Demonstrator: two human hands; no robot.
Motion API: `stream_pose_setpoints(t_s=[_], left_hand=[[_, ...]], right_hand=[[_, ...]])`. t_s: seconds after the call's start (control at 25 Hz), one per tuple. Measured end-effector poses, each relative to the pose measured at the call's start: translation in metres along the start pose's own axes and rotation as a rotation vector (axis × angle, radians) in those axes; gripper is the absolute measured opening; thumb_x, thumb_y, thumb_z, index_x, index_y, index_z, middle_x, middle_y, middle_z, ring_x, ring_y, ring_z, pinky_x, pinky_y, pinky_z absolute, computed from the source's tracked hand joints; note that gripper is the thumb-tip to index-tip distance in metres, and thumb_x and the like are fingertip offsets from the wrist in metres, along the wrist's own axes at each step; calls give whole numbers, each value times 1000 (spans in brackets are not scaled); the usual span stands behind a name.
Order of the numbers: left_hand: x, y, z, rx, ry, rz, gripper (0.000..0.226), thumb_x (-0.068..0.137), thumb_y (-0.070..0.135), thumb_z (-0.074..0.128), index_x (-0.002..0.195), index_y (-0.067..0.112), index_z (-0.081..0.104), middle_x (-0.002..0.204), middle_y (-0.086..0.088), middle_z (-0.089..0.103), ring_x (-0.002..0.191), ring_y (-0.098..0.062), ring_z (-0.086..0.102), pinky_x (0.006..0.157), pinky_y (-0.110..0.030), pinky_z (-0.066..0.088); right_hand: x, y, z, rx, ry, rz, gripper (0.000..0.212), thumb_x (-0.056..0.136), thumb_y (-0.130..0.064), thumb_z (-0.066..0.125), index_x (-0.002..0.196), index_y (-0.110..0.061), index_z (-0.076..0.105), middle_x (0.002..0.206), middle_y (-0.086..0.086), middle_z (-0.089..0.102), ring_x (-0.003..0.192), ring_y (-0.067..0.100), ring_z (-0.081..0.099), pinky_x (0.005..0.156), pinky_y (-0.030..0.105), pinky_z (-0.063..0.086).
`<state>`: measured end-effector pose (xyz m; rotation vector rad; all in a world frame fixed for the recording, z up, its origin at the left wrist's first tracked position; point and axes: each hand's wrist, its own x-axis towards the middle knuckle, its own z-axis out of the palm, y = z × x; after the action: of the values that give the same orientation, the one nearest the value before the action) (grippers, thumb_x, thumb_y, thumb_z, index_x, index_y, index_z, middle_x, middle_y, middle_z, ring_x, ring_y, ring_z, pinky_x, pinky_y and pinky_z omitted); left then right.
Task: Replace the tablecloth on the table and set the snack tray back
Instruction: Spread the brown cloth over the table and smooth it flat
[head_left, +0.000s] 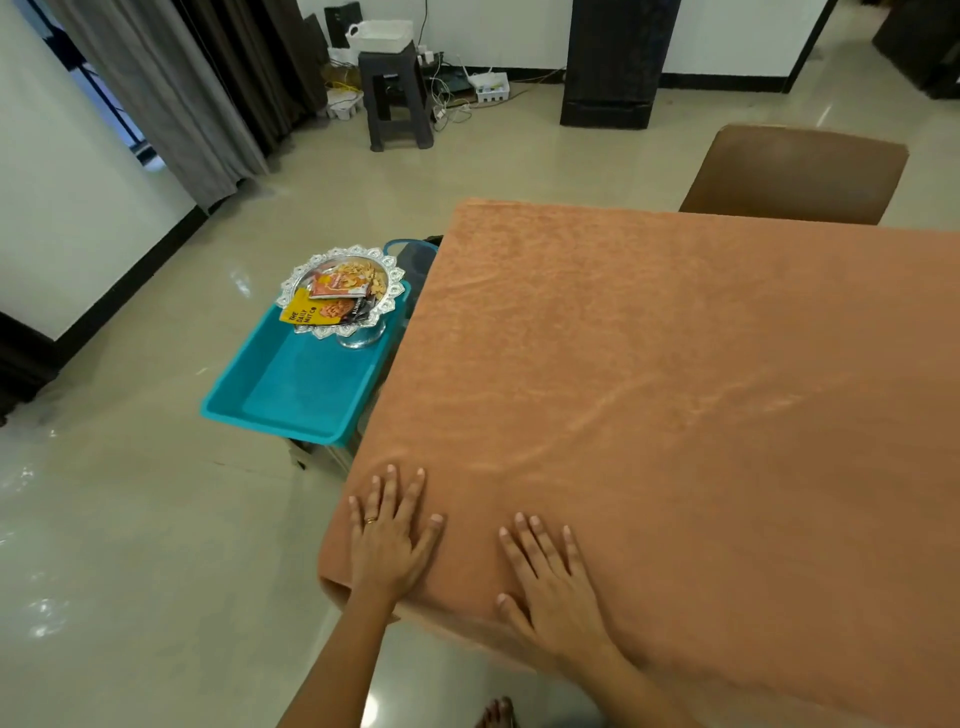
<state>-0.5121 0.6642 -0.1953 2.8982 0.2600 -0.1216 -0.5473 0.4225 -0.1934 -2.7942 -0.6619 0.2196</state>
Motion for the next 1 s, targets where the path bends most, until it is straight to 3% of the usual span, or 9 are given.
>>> stream_pose_setpoints(t_s=[0.28, 1.0], left_hand=[[14, -30, -10, -1, 31, 50, 65, 90, 69, 15, 150, 43, 11, 160, -1, 13, 147, -22, 7, 118, -49, -2], [30, -46, -18, -15, 16, 101, 70, 86, 72, 9, 150, 43, 10, 160, 0, 7, 148, -22, 1, 118, -49, -1]], right_hand=[[17, -28, 6, -16, 39, 36, 75, 87, -56, 43, 150, -20, 27, 158, 3, 23, 145, 20, 20, 112, 53, 13], [34, -44, 13, -26, 44, 85, 74, 89, -54, 41, 151, -20, 23, 159, 4, 18, 147, 20, 15, 113, 51, 10]])
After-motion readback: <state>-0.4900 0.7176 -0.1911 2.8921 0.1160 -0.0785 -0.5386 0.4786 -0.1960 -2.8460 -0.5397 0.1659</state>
